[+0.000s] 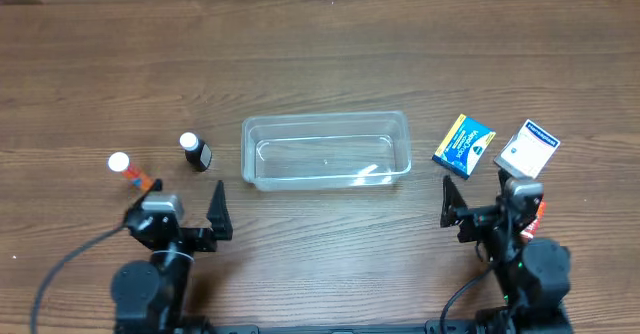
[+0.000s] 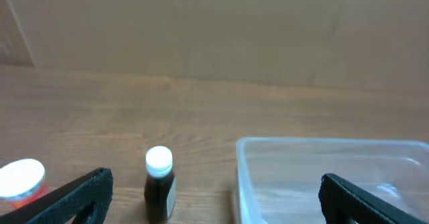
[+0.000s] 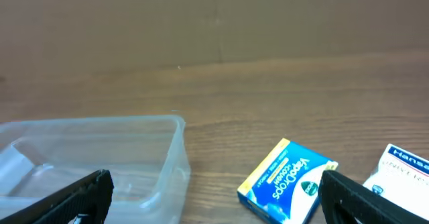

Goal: Pack container
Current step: 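Raise both arms from rest toward the table objects, then grasp the dark white-capped bottle with the left gripper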

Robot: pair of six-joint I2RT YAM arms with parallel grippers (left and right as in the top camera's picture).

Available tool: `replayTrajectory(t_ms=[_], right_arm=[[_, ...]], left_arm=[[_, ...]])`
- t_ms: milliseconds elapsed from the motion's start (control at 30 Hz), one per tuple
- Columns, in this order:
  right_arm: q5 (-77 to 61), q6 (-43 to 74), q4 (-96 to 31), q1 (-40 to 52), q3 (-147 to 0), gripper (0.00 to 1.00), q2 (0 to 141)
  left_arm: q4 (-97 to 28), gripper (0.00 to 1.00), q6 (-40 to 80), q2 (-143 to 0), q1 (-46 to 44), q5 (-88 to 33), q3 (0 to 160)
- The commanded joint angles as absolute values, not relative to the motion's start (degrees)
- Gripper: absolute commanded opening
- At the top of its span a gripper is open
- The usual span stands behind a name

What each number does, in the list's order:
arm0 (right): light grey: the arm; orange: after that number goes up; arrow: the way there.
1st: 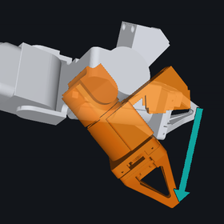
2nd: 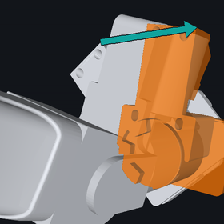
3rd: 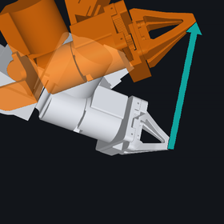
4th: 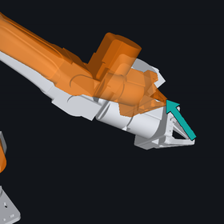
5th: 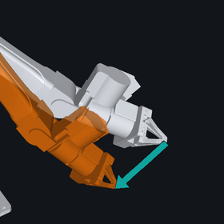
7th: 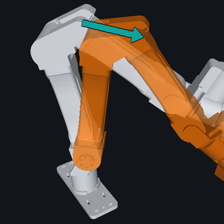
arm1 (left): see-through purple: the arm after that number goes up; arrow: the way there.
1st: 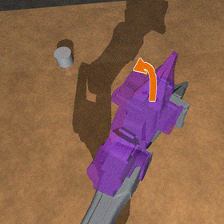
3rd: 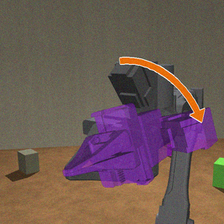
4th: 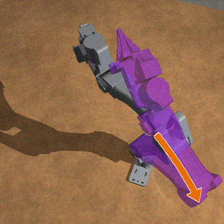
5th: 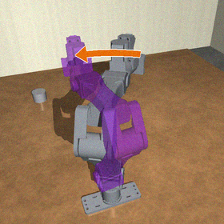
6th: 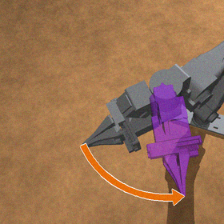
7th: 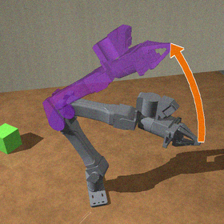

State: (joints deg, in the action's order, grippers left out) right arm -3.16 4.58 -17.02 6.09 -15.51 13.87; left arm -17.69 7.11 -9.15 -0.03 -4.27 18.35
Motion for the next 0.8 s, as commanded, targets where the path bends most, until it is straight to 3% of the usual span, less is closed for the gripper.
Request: replayTrajectory(t_ms=[0, 233, 367, 767], right_arm=[[-3.6, 7.6, -22.3, 6.4, -27.7, 1.00, 25.2], [-8.1, 7.4, -51.2, 6.4, -59.4, 1.00, 54.9], [-6.2, 7.3, -63.6, 6.4, -69.6, 1.00, 62.4], [-5.3, 10.5, -65.3, 1.4, -69.6, 1.00, 70.4]], left_arm=[[-24.6, 1.00, 9.9, -20.6, -0.3, -2.7, 33.5], [-54.1, 1.00, 9.9, -51.5, -0.3, -3.5, 66.7], [-66.2, 1.00, 9.8, -60.5, -0.3, -3.6, 72.9], [-66.6, 1.00, 9.9, -79.4, 2.9, -3.7, 80.5]])
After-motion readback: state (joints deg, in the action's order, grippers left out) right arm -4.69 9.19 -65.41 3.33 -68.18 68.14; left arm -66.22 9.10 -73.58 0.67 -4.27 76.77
